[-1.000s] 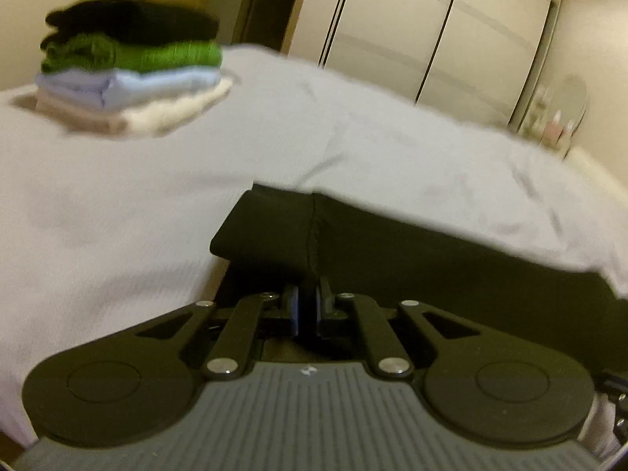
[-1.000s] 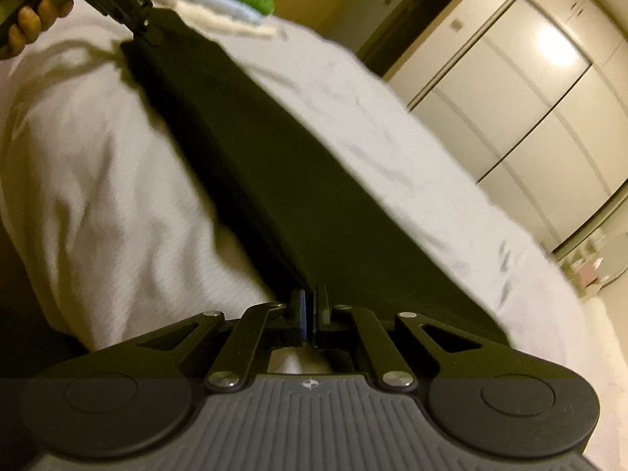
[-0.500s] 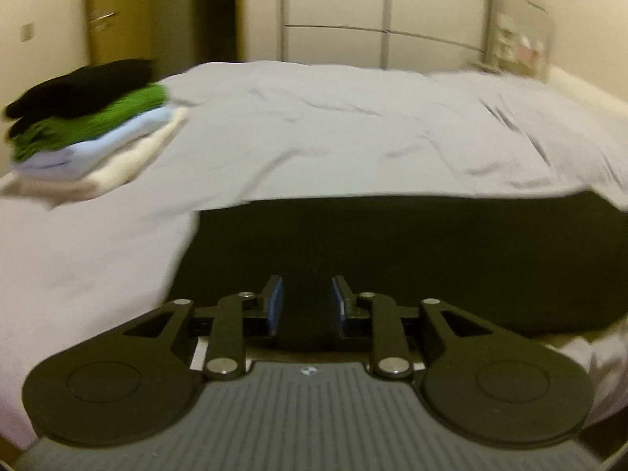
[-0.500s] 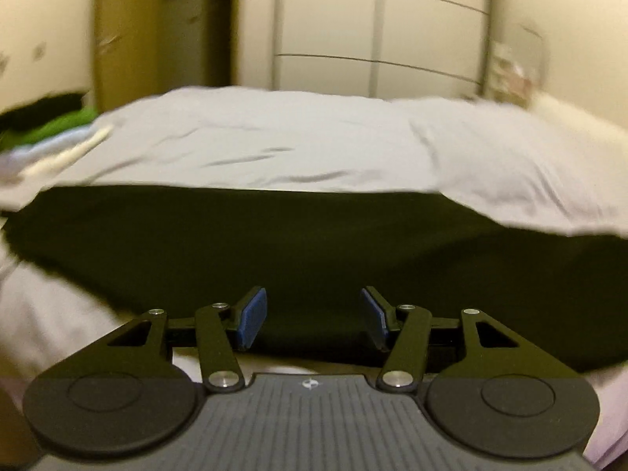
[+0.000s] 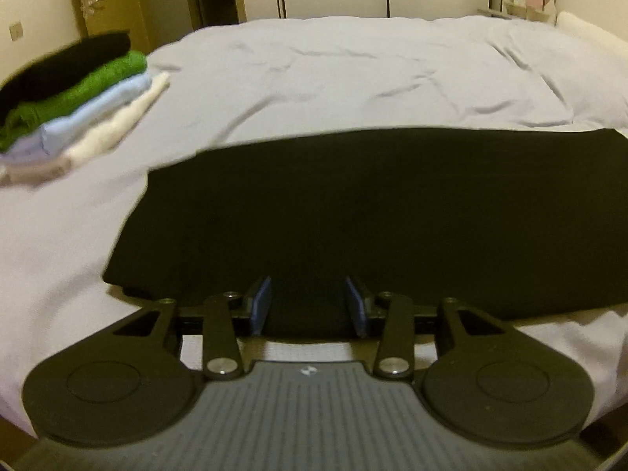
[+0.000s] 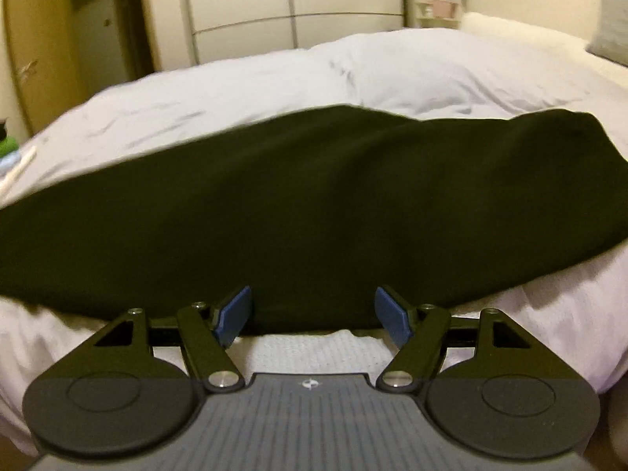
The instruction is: Fold clothes
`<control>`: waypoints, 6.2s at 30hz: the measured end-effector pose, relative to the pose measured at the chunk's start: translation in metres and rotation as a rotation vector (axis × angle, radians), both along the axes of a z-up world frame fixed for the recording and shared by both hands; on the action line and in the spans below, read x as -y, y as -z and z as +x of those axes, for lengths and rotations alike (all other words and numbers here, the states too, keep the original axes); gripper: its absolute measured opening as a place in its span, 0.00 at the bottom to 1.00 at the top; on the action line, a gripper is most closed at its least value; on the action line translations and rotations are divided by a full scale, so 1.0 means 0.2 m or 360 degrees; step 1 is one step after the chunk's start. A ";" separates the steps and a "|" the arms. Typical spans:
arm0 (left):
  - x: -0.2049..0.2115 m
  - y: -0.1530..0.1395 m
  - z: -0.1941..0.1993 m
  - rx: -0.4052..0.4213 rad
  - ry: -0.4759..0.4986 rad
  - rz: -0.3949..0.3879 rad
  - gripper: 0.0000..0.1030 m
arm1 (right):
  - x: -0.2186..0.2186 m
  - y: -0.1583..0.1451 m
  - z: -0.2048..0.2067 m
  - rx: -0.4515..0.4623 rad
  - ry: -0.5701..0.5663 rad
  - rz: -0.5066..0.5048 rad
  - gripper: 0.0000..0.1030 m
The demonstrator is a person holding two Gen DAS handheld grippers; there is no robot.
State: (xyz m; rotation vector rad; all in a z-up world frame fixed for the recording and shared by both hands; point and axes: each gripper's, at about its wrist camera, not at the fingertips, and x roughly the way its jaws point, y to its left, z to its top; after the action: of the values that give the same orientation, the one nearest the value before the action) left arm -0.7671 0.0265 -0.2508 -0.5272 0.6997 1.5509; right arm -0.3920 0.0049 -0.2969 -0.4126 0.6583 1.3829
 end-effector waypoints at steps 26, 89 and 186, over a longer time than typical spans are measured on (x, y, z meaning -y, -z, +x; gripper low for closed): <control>0.46 -0.38 0.34 0.0065 0.0240 0.0074 0.54 | 0.48 -0.45 0.00 -0.0225 0.0363 0.0070 0.87; 0.53 -0.25 -0.17 0.0402 0.0013 -0.0018 0.59 | 0.35 -0.43 -0.51 -0.0115 0.0028 -0.0038 0.97; -0.60 -0.17 0.86 0.0142 0.1506 -0.0348 0.45 | -0.02 0.02 0.79 -0.0816 0.0372 0.0256 0.07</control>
State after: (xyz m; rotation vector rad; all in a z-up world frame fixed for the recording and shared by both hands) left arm -0.5953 0.1469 -0.2173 -0.3360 0.8811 0.5683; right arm -0.2349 0.0088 -0.3004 0.1550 0.9698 1.3099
